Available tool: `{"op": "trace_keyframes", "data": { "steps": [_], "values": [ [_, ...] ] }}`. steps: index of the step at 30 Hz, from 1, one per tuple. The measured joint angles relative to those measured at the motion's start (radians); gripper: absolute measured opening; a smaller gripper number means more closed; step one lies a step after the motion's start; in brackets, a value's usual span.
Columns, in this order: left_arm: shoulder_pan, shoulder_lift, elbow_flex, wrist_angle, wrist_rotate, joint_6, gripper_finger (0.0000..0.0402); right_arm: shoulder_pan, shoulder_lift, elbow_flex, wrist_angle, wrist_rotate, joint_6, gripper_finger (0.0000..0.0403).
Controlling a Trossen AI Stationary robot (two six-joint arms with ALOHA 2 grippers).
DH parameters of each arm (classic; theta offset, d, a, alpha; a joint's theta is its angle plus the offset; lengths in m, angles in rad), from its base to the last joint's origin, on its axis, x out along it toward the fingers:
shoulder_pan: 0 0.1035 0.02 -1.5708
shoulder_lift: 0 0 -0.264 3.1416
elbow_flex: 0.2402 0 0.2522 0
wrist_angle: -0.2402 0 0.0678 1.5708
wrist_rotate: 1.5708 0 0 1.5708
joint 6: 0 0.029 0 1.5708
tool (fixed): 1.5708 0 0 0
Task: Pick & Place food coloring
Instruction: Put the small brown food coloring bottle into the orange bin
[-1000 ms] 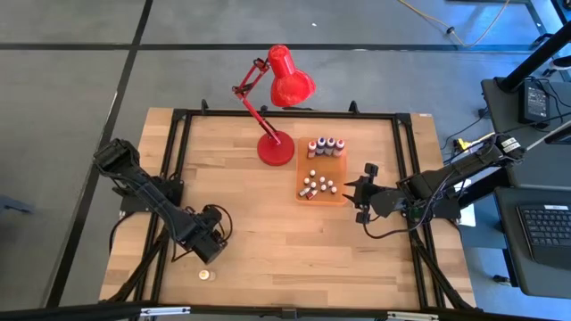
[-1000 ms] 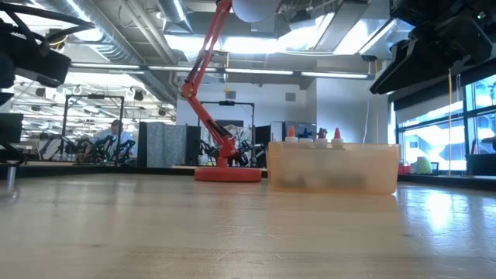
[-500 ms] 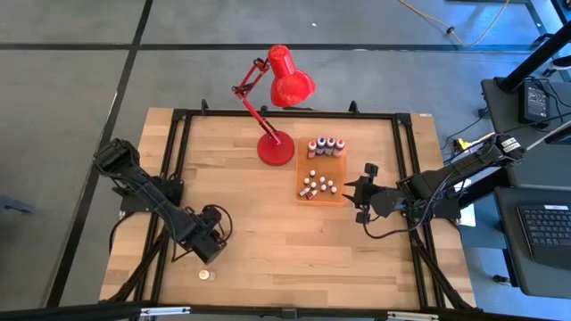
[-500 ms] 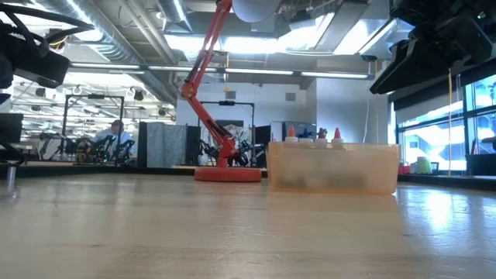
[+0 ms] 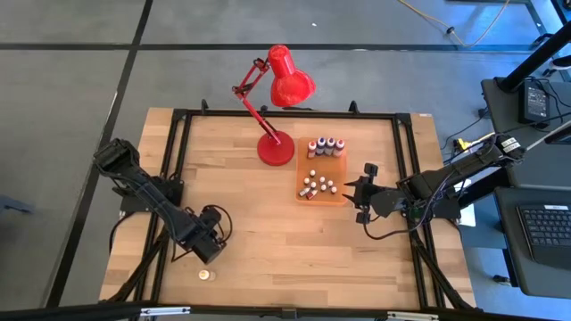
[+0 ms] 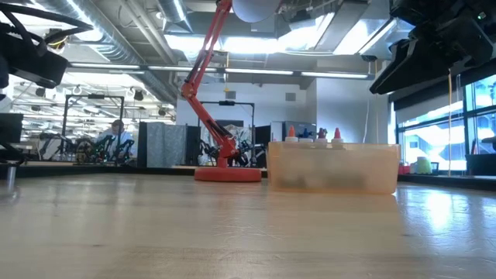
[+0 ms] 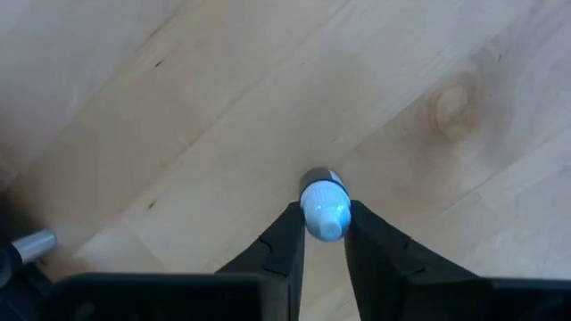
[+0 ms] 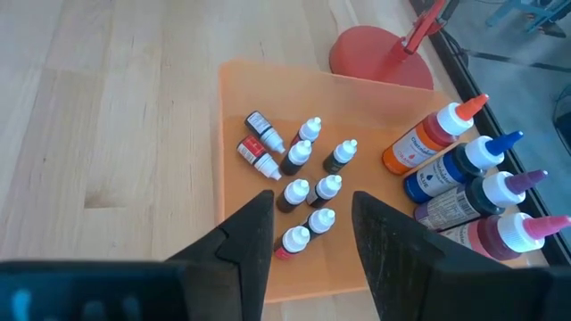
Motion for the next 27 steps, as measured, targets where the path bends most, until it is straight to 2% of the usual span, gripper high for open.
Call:
{"op": "trace_keyframes", "data": {
  "steps": [7,10,14,19,23,27],
  "values": [
    [0.003,0.0,0.0,0.014,-0.009,0.0,0.005,0.0,0.0,0.0,0.006,0.0,-0.001,0.0155],
    [0.036,0.0,0.001,0.078,-0.035,0.061,0.0038,0.0,0.0,0.0,0.019,0.0,-0.01,0.0155],
    [0.129,0.0,0.043,0.181,-0.103,0.299,0.0007,0.0,0.0,0.0,0.053,0.0,-0.032,0.0155],
    [0.288,0.0,0.119,0.33,-0.131,0.685,0.0003,0.0,0.0,0.0,0.068,0.0,-0.048,0.0155],
    [0.395,0.0,0.158,0.421,-0.056,0.899,0.0003,0.0,0.0,0.0,0.067,-0.001,-0.048,0.0155],
    [0.461,0.0,0.176,0.391,0.055,0.976,0.0003,0.0,0.0,0.0,0.063,-0.002,-0.048,0.0155]
  ]
}}
